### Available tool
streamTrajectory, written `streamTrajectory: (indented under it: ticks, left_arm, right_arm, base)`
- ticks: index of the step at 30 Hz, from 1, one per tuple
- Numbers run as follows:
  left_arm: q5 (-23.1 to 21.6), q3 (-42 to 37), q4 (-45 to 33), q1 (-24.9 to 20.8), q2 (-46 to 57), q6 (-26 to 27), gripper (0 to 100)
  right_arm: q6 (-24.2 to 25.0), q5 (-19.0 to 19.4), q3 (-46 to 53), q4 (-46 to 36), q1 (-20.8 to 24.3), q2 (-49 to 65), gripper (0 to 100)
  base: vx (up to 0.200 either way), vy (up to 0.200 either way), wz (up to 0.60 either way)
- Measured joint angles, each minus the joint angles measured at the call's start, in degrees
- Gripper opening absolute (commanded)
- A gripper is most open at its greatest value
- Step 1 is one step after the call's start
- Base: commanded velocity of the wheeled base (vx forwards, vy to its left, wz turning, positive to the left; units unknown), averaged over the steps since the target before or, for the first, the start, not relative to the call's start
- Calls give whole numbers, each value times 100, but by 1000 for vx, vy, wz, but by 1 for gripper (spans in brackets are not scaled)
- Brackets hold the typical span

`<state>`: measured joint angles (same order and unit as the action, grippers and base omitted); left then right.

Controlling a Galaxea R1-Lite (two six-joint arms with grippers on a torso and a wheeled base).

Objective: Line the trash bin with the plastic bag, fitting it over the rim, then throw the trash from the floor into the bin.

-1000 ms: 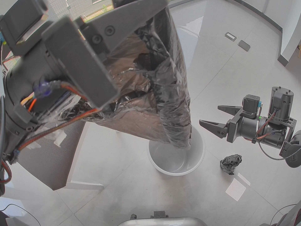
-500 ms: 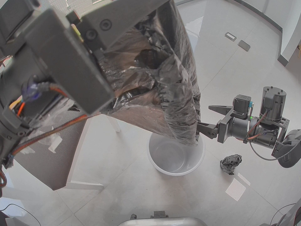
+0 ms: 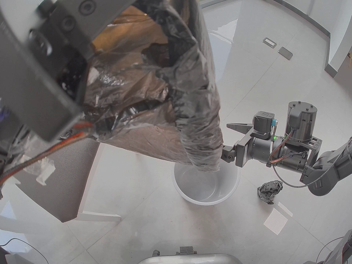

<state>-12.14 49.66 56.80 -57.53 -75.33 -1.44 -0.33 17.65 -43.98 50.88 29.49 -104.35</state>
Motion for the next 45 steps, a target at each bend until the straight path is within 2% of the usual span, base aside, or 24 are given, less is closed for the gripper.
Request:
streamTrajectory:
  ticks: [4,5,21,28,37,40,45]
  left_arm:
    - [-6,-13,13,-2,0,-59,0]
    - [-6,-13,21,-2,-2,-66,0]
    - [10,41,27,161,-162,-332,0]
    - [54,-79,-37,568,-510,-356,0]
    - [191,-80,-11,1351,-1787,-395,0]
    - [218,-24,-6,1602,-2167,-525,0]
    - [227,96,-35,1762,-2636,-861,0]
  right_arm:
    - [0,-2,-11,10,30,-44,100]
    - [0,-2,-11,27,41,-50,0]
    - [4,0,496,40,46,55,0]
    - [4,0,1036,13,-177,400,0]
    - [17,5,1646,43,-573,990,0]
    - [38,9,1769,43,-662,1115,0]
    - [38,7,1876,22,-744,1161,0]
  base:
    - [0,0,0]
    - [0,0,0]
    - [0,0,0]
    - [0,0,0]
    - [0,0,0]
    - [0,0,0]
    - [0,0,0]
